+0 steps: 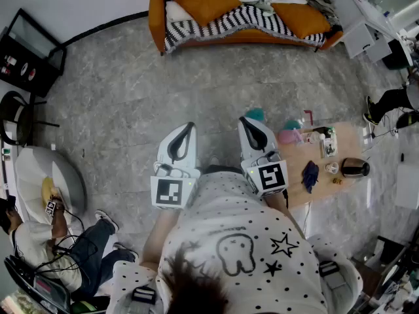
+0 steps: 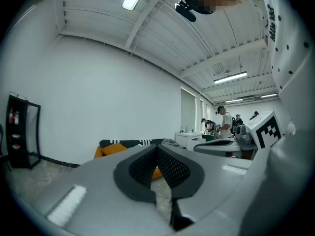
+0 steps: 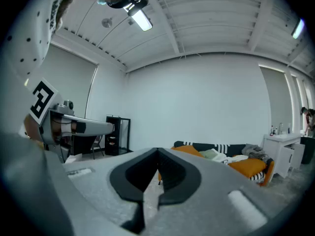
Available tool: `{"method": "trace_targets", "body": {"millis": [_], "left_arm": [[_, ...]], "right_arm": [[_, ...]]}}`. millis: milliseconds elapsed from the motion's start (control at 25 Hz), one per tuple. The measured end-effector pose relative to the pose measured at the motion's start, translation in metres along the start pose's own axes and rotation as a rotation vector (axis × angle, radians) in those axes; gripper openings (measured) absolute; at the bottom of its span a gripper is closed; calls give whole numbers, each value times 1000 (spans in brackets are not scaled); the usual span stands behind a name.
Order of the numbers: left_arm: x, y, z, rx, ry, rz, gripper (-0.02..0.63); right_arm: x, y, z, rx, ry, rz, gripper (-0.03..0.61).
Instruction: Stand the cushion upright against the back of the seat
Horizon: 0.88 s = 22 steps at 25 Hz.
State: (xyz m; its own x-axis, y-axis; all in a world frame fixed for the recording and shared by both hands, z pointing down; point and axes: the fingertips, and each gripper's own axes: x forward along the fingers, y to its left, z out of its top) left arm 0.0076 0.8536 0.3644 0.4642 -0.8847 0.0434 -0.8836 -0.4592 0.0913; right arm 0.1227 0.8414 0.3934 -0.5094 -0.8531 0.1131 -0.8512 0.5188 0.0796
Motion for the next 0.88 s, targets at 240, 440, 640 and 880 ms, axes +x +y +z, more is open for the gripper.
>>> {"method": "trace_targets", "body": {"millis": [240, 440, 640, 880], "left_arm": [[2, -5, -3, 7, -18, 21, -3], [10, -8, 0, 25, -45, 53, -3], [15, -15, 3, 15, -43, 76, -3], [20, -13, 5, 10, -47, 78, -3]], "right_arm": [[-11, -5, -8, 4, 3, 8, -2], [-15, -28, -10, 12, -2, -12, -3], [-13, -32, -10, 21, -14, 24, -3], [-5, -38, -10, 60, -28, 23, -2]]}}
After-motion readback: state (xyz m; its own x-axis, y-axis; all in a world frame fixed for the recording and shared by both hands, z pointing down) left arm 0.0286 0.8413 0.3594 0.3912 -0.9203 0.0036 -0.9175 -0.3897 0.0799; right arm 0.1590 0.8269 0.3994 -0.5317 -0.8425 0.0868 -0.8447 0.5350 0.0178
